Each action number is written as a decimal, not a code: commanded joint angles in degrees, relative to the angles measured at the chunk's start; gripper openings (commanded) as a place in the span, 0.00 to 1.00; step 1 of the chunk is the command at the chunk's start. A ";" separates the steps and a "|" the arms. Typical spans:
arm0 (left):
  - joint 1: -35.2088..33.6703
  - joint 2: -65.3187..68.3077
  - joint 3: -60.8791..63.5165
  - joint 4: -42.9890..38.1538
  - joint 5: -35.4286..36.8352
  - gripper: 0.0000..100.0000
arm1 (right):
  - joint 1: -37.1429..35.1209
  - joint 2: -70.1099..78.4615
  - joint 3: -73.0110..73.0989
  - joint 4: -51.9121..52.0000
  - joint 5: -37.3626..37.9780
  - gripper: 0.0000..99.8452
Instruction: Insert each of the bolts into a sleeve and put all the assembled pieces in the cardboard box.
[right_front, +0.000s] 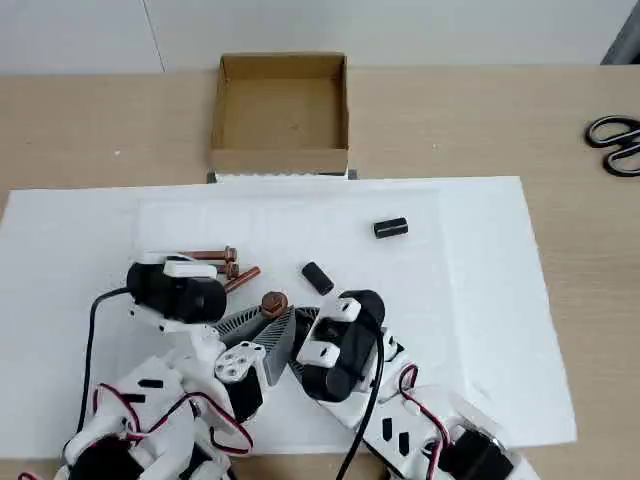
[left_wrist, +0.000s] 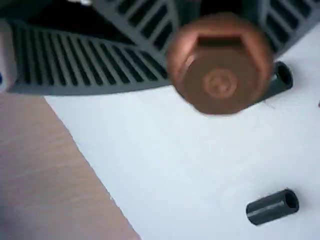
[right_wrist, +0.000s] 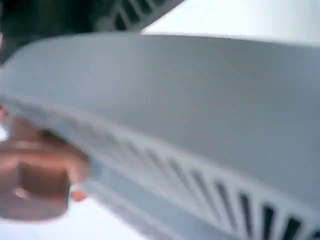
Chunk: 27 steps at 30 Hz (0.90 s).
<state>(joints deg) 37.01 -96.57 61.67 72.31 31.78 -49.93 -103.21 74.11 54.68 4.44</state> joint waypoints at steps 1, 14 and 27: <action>1.32 0.44 0.04 0.97 -0.35 0.00 | 0.40 -0.22 -0.79 -4.26 1.41 0.00; 0.97 0.44 0.04 0.79 -1.32 0.18 | 0.40 -0.22 -0.62 -3.91 1.41 0.00; -4.48 0.53 -0.04 1.32 -6.33 0.19 | 0.40 -0.22 -0.44 -3.74 1.41 0.00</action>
<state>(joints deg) 34.64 -96.66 61.76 72.66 27.47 -49.58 -103.03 74.29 53.80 5.41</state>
